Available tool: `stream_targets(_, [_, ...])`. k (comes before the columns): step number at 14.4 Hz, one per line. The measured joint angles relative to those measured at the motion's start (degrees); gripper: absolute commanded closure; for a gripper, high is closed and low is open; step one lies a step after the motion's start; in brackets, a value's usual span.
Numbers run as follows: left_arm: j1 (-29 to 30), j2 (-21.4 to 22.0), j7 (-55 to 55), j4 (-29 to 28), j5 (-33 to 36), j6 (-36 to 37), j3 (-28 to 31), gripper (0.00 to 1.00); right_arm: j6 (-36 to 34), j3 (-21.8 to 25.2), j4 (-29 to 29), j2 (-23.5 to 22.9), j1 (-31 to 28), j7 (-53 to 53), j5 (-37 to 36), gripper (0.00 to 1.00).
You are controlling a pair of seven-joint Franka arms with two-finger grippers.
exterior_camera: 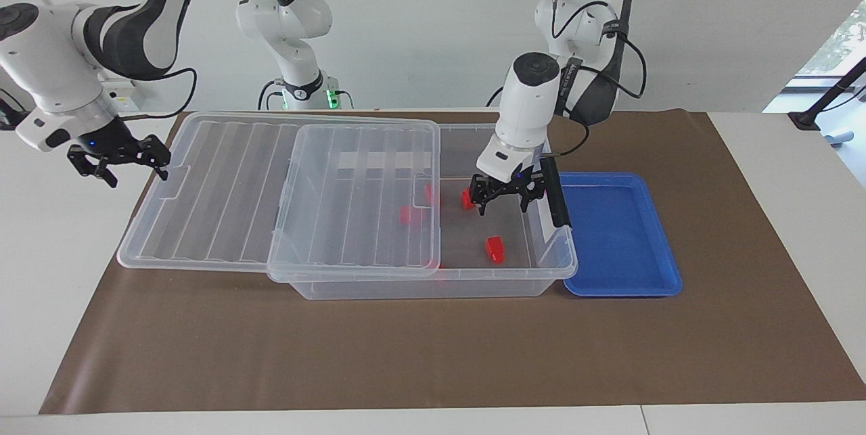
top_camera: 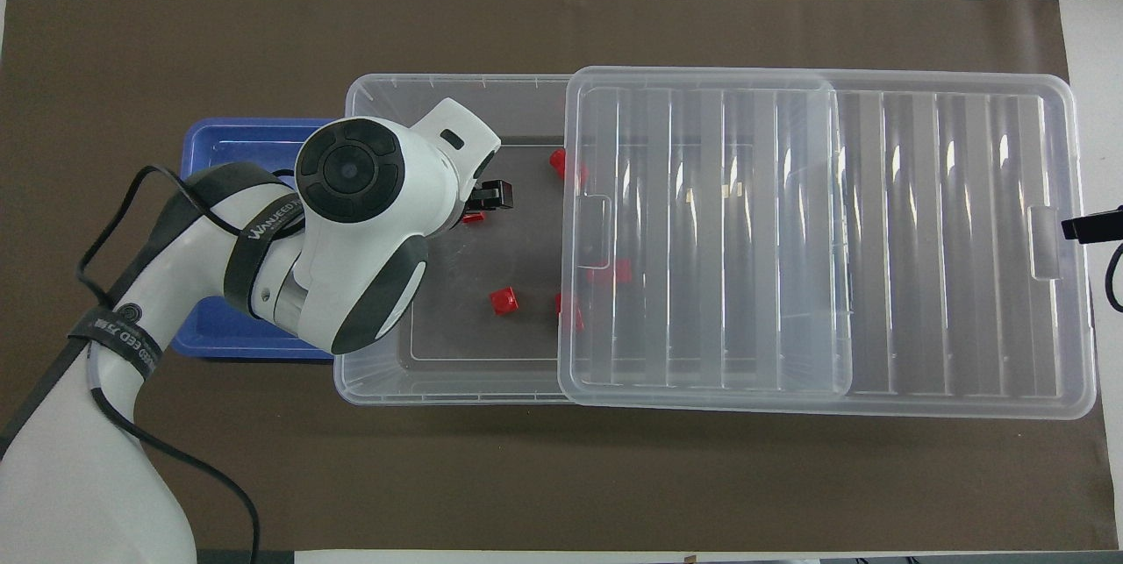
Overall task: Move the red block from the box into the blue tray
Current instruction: 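Reach the left gripper into the opened box toward a red block, then grasp a red block with the left gripper and lift it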
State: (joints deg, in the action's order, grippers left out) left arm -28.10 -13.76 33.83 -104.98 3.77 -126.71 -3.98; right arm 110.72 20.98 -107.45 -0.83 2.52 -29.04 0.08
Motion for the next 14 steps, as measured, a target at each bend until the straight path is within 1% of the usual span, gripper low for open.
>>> stream_targets(2, [-0.02,-2.10,0.01,-0.18,1.02,-1.96,0.07,0.07,-3.69,-0.14,2.92,-0.17,3.20,4.38,0.03,0.00])
stream_targets(4, [-0.30,-4.61,0.02,-0.46,2.87,-4.01,0.00,0.06,-7.86,-1.05,5.42,0.07,6.79,11.40,0.04,0.00])
stream_targets(5, [-0.47,-5.96,0.02,-0.56,3.37,-5.04,0.00,0.06,-9.86,-2.52,6.55,0.44,7.84,15.45,0.05,0.00])
stream_targets(7, [-0.71,-8.01,0.02,-1.53,3.73,-8.00,0.01,0.06,-12.90,-7.64,8.09,1.67,8.55,24.17,0.05,0.00])
stream_targets(9, [-0.71,-8.47,0.02,-3.56,3.77,-11.71,0.18,0.06,-14.68,-11.75,8.56,3.14,8.68,30.05,0.05,0.00])
stream_targets(10, [-0.70,-8.47,0.02,-4.48,3.77,-13.02,0.35,0.07,-15.28,-12.82,8.55,3.70,8.66,31.14,0.05,0.00])
stream_targets(11, [-0.69,-8.47,0.02,-5.14,3.78,-13.85,0.48,0.15,-15.61,-13.31,8.55,4.05,8.62,31.53,0.05,0.00])
stream_targets(12, [-0.69,-8.46,0.02,-5.44,3.78,-14.29,0.53,0.60,-15.76,-13.37,8.55,4.18,8.42,31.57,0.05,0.00])
stream_targets(13, [-0.69,-8.46,0.03,-5.46,3.78,-14.37,0.54,0.98,-15.86,-13.31,8.53,4.17,7.99,31.57,0.05,0.00])
stream_targets(14, [-0.69,-8.45,0.07,-5.46,3.78,-14.44,0.54,1.00,-16.14,-13.30,8.48,4.16,7.26,31.57,0.05,0.00])
